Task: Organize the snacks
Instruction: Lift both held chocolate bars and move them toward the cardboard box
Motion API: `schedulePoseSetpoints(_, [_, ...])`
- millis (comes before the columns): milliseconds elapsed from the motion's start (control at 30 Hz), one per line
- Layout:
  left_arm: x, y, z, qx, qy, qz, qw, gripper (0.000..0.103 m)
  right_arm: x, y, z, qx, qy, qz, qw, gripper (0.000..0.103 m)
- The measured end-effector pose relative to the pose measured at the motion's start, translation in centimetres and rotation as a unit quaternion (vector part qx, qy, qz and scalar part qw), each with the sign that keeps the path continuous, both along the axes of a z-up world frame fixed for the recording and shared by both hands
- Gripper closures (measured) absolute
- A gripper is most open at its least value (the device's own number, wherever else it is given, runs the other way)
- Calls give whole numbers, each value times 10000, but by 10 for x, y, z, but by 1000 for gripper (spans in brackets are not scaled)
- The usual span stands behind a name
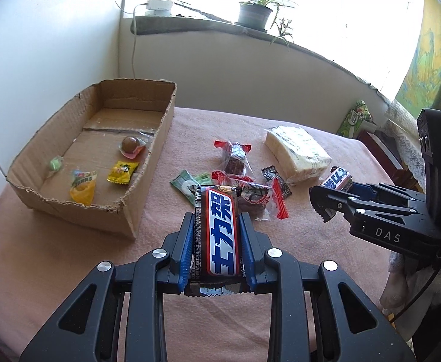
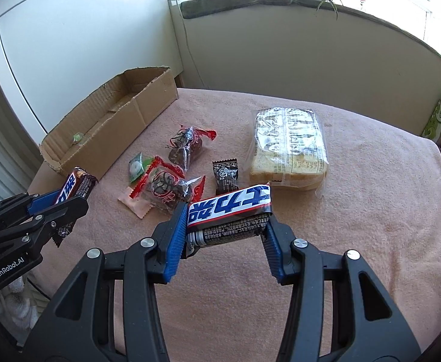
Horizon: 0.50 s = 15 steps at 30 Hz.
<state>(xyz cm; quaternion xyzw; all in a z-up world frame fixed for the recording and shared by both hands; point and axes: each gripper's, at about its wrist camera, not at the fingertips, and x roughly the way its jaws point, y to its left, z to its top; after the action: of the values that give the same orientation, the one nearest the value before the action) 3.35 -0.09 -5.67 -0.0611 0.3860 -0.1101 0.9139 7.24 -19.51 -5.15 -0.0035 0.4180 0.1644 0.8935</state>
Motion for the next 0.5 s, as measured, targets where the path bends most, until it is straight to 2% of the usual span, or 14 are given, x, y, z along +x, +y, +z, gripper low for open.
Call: schedulePoseSetpoints(500, [7, 46, 22, 59, -319, 437, 9985, 76, 20, 59, 19, 66, -222, 427, 9988, 54])
